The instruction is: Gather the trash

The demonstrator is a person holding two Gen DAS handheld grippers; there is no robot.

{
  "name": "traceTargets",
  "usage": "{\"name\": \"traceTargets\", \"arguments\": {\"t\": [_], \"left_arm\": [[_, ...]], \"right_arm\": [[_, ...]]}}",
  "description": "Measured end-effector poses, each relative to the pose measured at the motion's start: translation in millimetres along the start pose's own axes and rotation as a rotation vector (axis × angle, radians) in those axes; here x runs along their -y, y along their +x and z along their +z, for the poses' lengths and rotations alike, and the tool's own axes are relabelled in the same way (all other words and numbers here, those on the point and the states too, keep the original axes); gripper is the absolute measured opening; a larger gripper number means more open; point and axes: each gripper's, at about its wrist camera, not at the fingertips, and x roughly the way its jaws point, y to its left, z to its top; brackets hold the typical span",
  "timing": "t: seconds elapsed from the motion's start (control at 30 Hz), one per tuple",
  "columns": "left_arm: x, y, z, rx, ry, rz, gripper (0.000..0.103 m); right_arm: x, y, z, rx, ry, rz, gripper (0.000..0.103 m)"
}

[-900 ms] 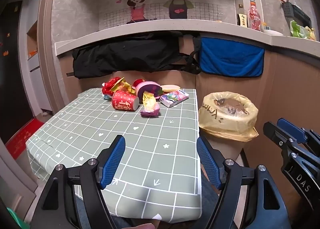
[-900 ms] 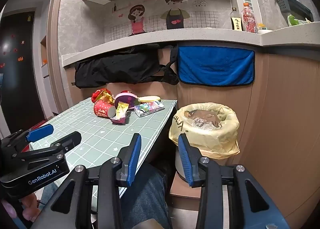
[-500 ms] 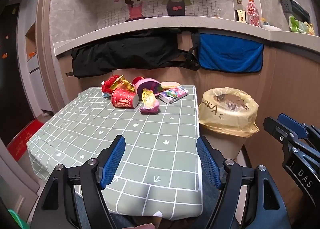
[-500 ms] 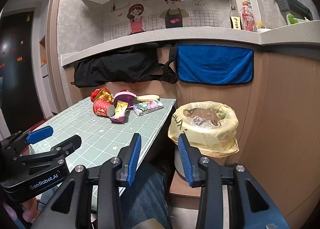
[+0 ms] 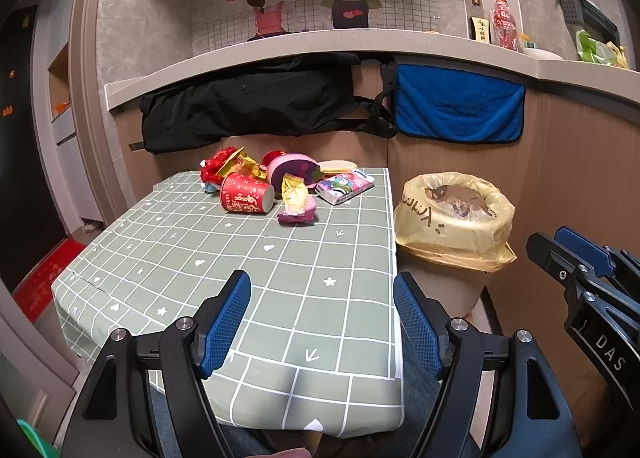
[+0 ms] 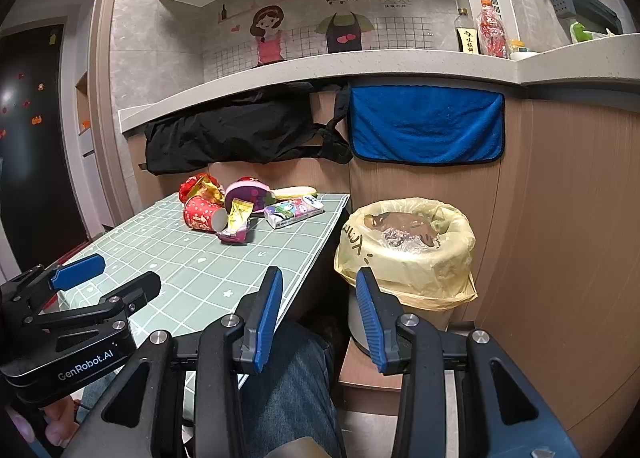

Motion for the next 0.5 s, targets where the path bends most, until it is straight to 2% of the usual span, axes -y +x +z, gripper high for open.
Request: {"name": "traceTargets", "arguments": {"t": [0.5], "left_arm": [[0.9,1.0,-1.4,-0.004,-0.003,0.000,0.074]], "right_arm": [[1.8,-0.1,-0.2,-0.001,0.005,-0.003,0.037]]}}
